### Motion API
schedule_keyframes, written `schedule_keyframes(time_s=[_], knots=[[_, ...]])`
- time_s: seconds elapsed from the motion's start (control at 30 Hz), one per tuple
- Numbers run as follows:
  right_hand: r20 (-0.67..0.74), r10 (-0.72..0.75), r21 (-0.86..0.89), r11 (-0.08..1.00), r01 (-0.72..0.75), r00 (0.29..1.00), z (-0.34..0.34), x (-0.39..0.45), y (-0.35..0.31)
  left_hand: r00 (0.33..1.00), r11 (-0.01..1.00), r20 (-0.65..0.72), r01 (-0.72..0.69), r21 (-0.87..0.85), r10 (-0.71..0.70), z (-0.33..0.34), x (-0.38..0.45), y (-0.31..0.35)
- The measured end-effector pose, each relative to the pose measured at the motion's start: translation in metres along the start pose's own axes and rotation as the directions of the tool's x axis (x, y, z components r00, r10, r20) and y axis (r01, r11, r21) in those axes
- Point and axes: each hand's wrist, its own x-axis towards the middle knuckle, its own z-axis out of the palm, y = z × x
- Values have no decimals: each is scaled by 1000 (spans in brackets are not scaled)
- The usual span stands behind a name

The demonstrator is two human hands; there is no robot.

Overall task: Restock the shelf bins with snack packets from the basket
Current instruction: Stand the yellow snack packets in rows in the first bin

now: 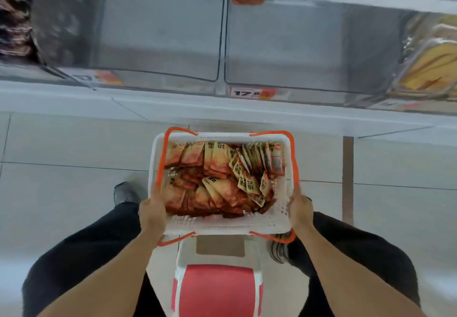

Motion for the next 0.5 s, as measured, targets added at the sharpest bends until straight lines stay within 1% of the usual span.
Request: schedule_keyframes(time_s=[0.03, 0.07, 0.1, 0.13, 0.17, 0.2, 0.23, 0.27, 0.3, 0.33, 0.4, 0.43, 0.47, 0.5], knots=[[5, 44, -43, 998, -43, 999, 1, 10, 11, 999, 999, -37, 9, 33, -8, -2, 7, -5], [-19, 57, -117, 991, -58, 998, 1, 16, 15, 995, 992, -99, 26, 122, -14, -4, 17, -9], [-98, 10, -196, 980, -29, 995, 0, 22, 13, 987, 980, -160, 36, 195, -5, -5, 29, -12], [-199, -87, -282, 959, 28, 976, 0, 27, 9, 974, 958, -224, 34, 285, 33, -3, 41, -10], [-269, -194, -314, 944, 104, 943, 4, 31, -1, 961, 918, -257, 13, 397, 97, 2, 49, -2], [-251, -300, -323, 922, 213, 920, 10, 35, -10, 941, 870, -266, -55, 491, 210, 8, 52, 10], [-163, -408, -335, 879, 339, 898, 20, 38, -22, 910, 819, -216, -189, 542, 353, 19, 59, 17], [-47, -491, -351, 823, 446, 870, 32, 41, -32, 861, 752, -119, -356, 555, 495, 31, 57, 27], [56, -548, -367, 766, 527, 835, 44, 44, -42, 804, 690, -22, -497, 526, 595, 46, 57, 33], [116, -595, -389, 709, 588, 795, 55, 53, -47, 739, 623, 65, -608, 492, 670, 65, 58, 39], [190, -669, -446, 593, 671, 718, 75, 69, -54, 634, 496, 194, -730, 470, 749, 101, 60, 47], [234, -692, -466, 537, 704, 683, 83, 76, -55, 599, 438, 255, -760, 479, 759, 117, 64, 51], [288, -704, -474, 484, 736, 649, 92, 84, -56, 589, 395, 310, -767, 506, 746, 133, 68, 53], [350, -705, -476, 433, 766, 617, 101, 89, -55, 607, 369, 360, -753, 545, 708, 145, 74, 53]])
